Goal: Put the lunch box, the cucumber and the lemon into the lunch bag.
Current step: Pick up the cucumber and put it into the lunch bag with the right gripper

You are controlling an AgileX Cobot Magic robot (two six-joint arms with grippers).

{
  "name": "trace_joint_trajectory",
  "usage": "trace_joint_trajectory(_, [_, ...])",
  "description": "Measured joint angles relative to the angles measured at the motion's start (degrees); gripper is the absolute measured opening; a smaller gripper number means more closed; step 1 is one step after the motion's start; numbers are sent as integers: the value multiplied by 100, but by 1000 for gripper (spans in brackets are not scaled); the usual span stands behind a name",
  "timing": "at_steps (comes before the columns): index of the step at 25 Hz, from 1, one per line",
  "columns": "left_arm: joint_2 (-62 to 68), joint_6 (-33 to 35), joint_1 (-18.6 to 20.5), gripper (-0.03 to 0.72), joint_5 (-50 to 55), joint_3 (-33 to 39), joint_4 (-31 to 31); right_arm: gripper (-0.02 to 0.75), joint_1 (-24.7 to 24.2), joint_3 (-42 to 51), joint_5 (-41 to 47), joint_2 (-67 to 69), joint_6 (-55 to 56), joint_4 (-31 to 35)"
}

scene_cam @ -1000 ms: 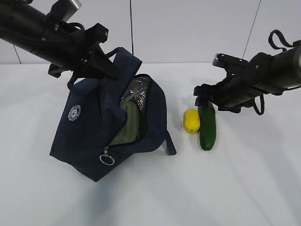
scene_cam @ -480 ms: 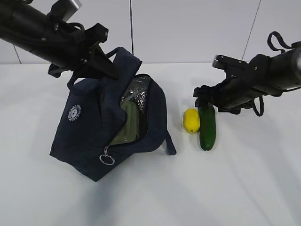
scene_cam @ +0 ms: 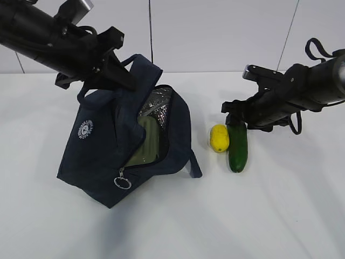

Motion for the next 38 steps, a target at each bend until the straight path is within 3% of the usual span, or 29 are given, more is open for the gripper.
trace_joint_trajectory(8, [0,0,0,-5,0,0,0,397,0,0,0,0,0,0])
trace_joint_trajectory(32, [0,0,0,-5,2,0,0,392,0,-30,998,-1267,0,-95])
trace_joint_trajectory(38, [0,3,0,-5,12,0,0,340,0,-30,1233,-1290,0,-191])
